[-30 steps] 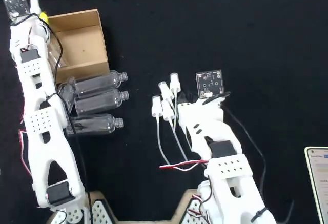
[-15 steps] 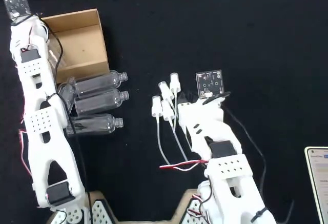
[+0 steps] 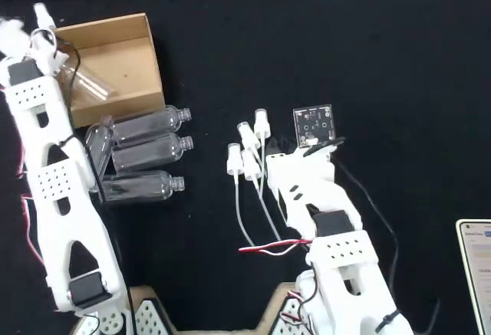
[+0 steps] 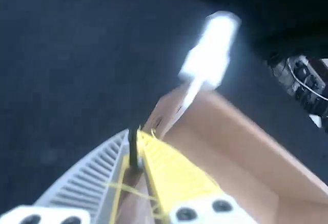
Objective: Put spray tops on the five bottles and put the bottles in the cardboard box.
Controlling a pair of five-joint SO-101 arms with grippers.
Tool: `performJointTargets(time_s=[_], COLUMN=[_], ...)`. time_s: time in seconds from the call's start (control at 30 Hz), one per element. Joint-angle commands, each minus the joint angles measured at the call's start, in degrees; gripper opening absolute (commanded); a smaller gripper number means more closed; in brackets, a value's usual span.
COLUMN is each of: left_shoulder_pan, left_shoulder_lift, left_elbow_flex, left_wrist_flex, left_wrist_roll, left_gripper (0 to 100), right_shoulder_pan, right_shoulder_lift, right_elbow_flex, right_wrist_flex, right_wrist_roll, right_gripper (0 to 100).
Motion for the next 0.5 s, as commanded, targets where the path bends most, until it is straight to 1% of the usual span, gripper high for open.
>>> performJointTargets(time_s=[0.0,0.07,0.13,0.23,0.3,0.37,0.47], left_shoulder_pan=[-1.19,0.04,1.71,4.53,5.85,6.99,7.08], left_shoulder_lift=[-7.03,-7.91,-8.88,-11.96,-13.36,-13.71,-13.36], left_elbow_flex=[-2.86,-2.86,-2.95,-2.77,-2.77,-2.77,-2.68], left_wrist_flex=[10.64,13.10,13.27,13.54,12.84,10.29,4.75], left_wrist_roll=[9.32,11.34,11.96,10.99,8.18,5.01,2.73], left_gripper=[3,3,3,3,4,10,19], right_shoulder_pan=[1.05,1.05,1.05,1.05,1.05,1.05,1.05], right_shoulder_lift=[-1.27,-1.27,-1.27,-1.10,-1.19,-1.19,-1.10], right_elbow_flex=[-0.66,-0.48,-0.40,-0.40,-0.40,-0.40,-0.40], right_wrist_flex=[-1.58,-1.58,-1.58,-1.58,-1.58,-1.67,-1.67], right_wrist_roll=[-0.26,-0.26,-0.26,-0.26,-0.26,-0.26,-0.26], right_gripper=[5.7,5.7,5.7,5.7,5.7,5.7,5.7])
